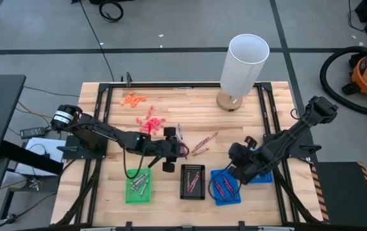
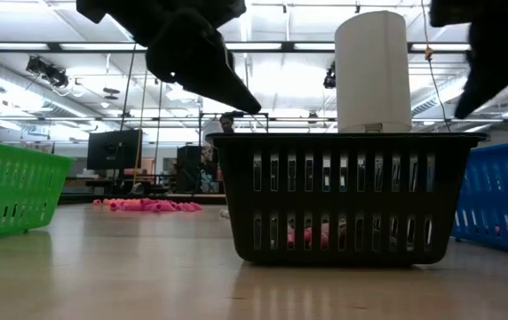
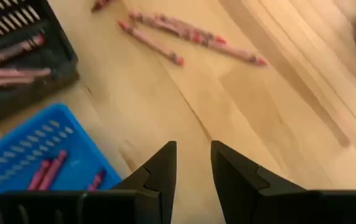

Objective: Sort crayons
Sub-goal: Put the pink crayon into the black bin

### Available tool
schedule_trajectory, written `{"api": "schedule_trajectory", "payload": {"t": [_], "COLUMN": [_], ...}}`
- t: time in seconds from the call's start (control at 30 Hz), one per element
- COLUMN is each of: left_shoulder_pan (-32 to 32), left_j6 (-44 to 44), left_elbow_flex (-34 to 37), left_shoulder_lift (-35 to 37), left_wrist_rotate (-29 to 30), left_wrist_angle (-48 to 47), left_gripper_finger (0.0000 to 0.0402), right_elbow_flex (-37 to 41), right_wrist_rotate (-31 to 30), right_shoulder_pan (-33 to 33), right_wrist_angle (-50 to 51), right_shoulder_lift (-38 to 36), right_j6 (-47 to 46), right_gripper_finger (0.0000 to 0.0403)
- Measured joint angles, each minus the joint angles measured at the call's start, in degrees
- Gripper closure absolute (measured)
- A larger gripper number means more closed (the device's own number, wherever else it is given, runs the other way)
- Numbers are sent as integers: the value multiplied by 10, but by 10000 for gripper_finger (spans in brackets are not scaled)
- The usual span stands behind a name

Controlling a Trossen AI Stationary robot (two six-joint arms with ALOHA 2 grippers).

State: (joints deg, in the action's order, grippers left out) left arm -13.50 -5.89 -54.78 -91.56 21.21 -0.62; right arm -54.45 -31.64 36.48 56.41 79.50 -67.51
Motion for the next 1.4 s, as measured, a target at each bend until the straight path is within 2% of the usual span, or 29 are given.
{"api": "schedule_trajectory", "payload": {"t": [0.27,0.53,0.9,1.1,1.4], "left_shoulder_pan": [2,2,5,6,6], "left_j6": [23,23,18,17,17], "left_elbow_flex": [0,0,0,0,0], "left_shoulder_lift": [0,-12,-28,-31,-31], "left_wrist_rotate": [0,-8,-15,-15,-15], "left_wrist_angle": [2,31,34,40,38], "left_gripper_finger": [217,217,217,217,217], "right_elbow_flex": [26,52,148,177,247], "right_wrist_rotate": [-3,2,93,144,218], "right_shoulder_pan": [-62,-140,-270,-330,-391], "right_wrist_angle": [-104,-208,-399,-456,-573], "right_shoulder_lift": [0,0,0,0,0], "right_j6": [100,273,468,527,595], "right_gripper_finger": [295,294,249,231,233]}}
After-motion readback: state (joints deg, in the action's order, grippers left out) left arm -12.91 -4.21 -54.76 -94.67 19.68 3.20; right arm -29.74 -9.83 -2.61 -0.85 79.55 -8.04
